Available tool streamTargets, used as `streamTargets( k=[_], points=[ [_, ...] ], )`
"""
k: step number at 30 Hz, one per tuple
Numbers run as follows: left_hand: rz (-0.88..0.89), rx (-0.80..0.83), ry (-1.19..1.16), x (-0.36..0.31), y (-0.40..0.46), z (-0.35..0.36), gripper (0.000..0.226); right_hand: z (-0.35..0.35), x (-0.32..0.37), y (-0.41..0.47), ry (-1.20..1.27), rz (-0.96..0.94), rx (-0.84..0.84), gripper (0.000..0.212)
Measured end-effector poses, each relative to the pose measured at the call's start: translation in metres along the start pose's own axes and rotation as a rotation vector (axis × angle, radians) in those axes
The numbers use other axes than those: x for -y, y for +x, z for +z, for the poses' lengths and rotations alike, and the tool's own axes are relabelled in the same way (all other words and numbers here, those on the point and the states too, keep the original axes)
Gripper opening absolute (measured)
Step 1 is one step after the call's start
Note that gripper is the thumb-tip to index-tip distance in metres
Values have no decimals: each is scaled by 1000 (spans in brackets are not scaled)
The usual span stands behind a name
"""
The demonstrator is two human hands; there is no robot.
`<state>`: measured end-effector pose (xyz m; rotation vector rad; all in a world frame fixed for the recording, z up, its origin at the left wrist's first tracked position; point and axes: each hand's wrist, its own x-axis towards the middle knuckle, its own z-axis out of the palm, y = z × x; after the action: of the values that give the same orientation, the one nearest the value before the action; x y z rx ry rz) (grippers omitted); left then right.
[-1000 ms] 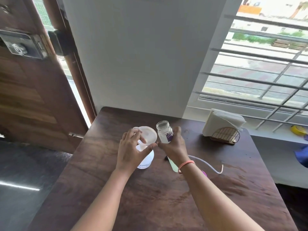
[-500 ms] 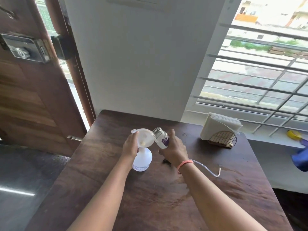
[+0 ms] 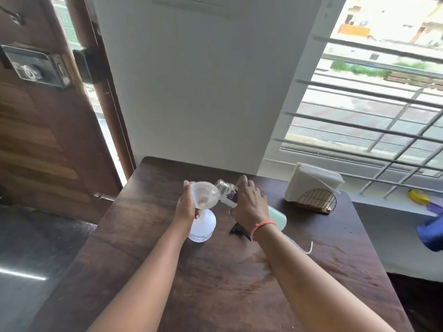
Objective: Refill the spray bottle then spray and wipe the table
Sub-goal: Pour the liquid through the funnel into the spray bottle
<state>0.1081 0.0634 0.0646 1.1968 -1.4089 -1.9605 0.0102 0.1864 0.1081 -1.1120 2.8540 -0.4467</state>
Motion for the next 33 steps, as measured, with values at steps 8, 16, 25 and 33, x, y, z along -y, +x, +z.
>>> streamTargets(
  k=[8, 16, 25, 33],
  points=[
    [-3, 7, 0, -1, 6, 2, 53, -9, 6, 0, -57, -38, 16, 47],
    [-14, -35, -6, -4, 0, 6, 45, -12, 7, -2, -70, -72, -68, 49],
    [-42, -55, 0, -7, 0, 7, 40, -12, 7, 0, -94, -78, -141, 40],
    [-29, -89, -18, -3, 4, 9, 50, -15, 4, 3, -88, -80, -178, 34]
  ],
)
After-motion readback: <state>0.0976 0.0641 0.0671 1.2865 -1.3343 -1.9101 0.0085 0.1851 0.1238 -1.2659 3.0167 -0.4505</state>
